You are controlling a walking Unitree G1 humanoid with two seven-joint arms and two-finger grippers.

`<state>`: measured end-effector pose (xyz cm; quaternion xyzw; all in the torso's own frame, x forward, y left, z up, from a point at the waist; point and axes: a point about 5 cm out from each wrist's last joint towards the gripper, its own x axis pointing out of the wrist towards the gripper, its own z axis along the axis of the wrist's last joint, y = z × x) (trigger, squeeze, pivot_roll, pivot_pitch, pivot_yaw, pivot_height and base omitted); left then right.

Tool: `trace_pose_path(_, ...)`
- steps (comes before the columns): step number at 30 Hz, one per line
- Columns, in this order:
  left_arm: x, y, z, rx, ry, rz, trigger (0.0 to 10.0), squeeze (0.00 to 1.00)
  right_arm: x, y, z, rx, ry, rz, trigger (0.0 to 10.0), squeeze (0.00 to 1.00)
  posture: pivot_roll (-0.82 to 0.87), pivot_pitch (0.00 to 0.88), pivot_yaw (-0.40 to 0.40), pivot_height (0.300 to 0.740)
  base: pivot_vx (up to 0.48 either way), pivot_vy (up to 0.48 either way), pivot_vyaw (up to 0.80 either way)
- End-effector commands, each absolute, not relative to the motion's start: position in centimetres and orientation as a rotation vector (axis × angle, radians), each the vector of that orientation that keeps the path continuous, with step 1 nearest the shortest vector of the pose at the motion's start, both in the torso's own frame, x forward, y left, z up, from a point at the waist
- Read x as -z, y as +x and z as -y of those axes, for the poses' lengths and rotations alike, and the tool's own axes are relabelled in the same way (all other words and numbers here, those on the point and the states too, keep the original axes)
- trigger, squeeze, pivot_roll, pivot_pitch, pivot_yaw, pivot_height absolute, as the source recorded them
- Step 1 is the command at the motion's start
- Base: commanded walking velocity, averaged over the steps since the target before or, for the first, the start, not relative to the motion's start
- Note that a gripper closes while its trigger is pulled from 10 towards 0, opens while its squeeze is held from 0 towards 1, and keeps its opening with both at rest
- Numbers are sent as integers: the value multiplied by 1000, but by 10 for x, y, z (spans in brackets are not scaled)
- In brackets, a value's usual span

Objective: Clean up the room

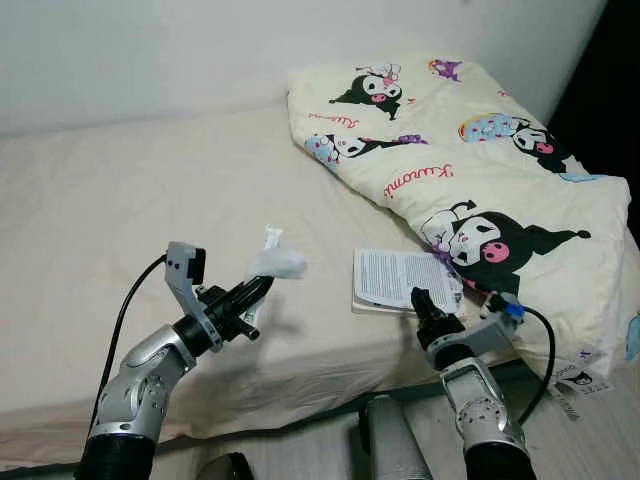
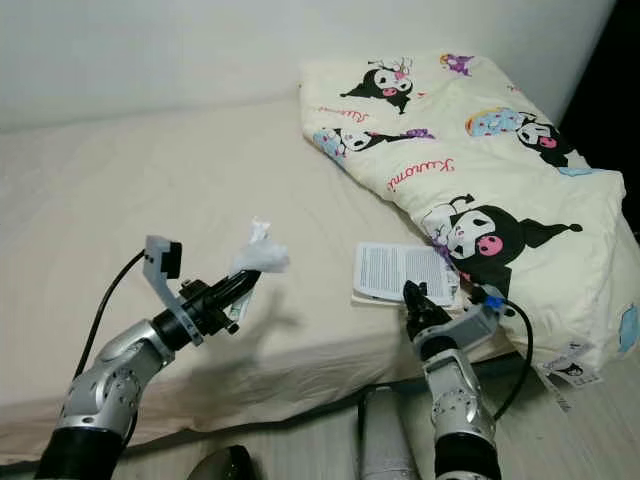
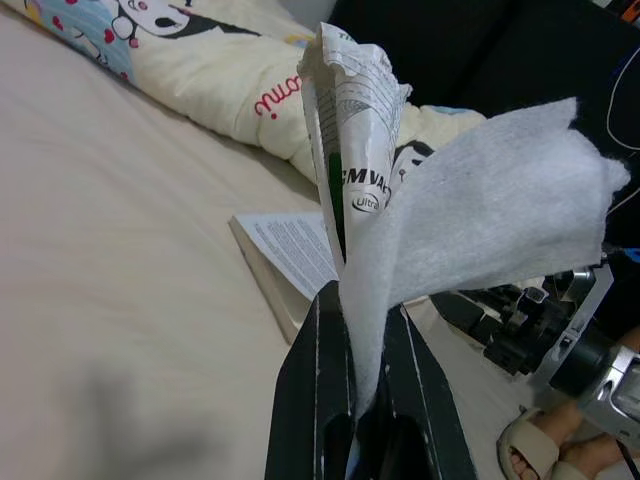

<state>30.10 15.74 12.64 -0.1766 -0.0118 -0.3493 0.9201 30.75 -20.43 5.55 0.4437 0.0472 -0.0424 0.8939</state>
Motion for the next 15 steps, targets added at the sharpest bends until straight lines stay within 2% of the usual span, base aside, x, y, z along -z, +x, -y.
trace_pose_path(1,-123,297,-160,722,-337,12,0,0,-50,305,203,100,956,-107,10000,894,-124,146,92,586,0,0,0)
trace_pose_path(2,-123,295,-162,730,-321,5,0,0,-43,305,203,132,1010,-118,10000,784,-118,152,101,586,0,0,0)
trace_pose_path(5,-123,294,-163,732,-315,1,0,0,-40,304,203,145,1034,-116,10000,737,-111,155,105,586,0,0,0)
trace_pose_path(6,-123,292,-164,735,-308,-2,0,0,-38,303,202,156,1052,-111,10000,486,-101,162,115,586,0,0,0)
trace_pose_path(7,-123,291,-165,734,-305,-4,0,0,-37,303,203,164,1078,-93,10000,0,-95,169,121,586,0,0,0)
trace_pose_path(14,-126,284,-169,744,-271,-24,0,0,-30,300,212,236,1139,-61,10000,0,-55,213,148,586,0,0,0)
trace_pose_path(15,-127,282,-172,740,-264,-26,0,0,-28,299,213,246,1145,-61,10000,0,-39,243,158,586,0,0,0)
